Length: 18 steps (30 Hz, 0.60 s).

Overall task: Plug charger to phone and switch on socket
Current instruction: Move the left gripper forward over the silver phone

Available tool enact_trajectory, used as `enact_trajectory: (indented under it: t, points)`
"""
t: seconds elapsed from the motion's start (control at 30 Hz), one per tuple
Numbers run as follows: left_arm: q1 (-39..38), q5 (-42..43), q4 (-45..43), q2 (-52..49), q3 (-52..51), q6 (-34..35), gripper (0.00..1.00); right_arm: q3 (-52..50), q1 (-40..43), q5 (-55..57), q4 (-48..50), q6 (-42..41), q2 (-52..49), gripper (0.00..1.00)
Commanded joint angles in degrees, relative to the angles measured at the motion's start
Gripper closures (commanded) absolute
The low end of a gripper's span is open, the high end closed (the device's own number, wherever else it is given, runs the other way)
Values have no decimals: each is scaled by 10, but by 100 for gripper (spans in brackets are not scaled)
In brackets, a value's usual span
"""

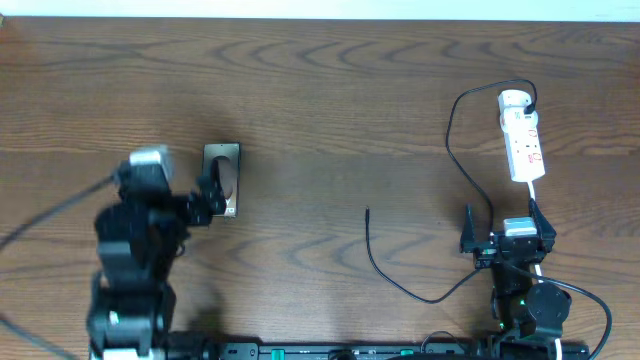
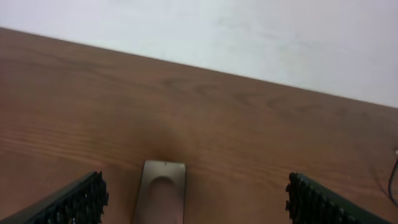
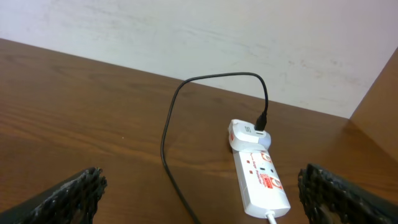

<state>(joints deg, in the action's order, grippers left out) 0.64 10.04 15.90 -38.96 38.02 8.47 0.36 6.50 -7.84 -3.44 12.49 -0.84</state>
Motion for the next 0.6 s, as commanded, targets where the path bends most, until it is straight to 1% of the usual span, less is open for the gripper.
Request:
enact_trajectory:
  t: [0.0, 0.17, 0.3, 0.43, 0.57]
  points:
    - [2, 16, 39, -95, 97, -21, 8, 0, -5, 4, -2, -4, 3, 1]
    - [2, 15, 166, -241, 252, -54, 9, 0, -5, 4, -2, -4, 3, 1]
    - [2, 12, 255, -332, 349, -71, 9, 0, -5, 4, -2, -4, 3, 1]
    - [2, 11, 325, -402, 415, -98, 8, 0, -5, 4, -2, -4, 3, 1]
    - [2, 2, 367, -447, 438, -119, 9, 0, -5, 4, -2, -4, 3, 1]
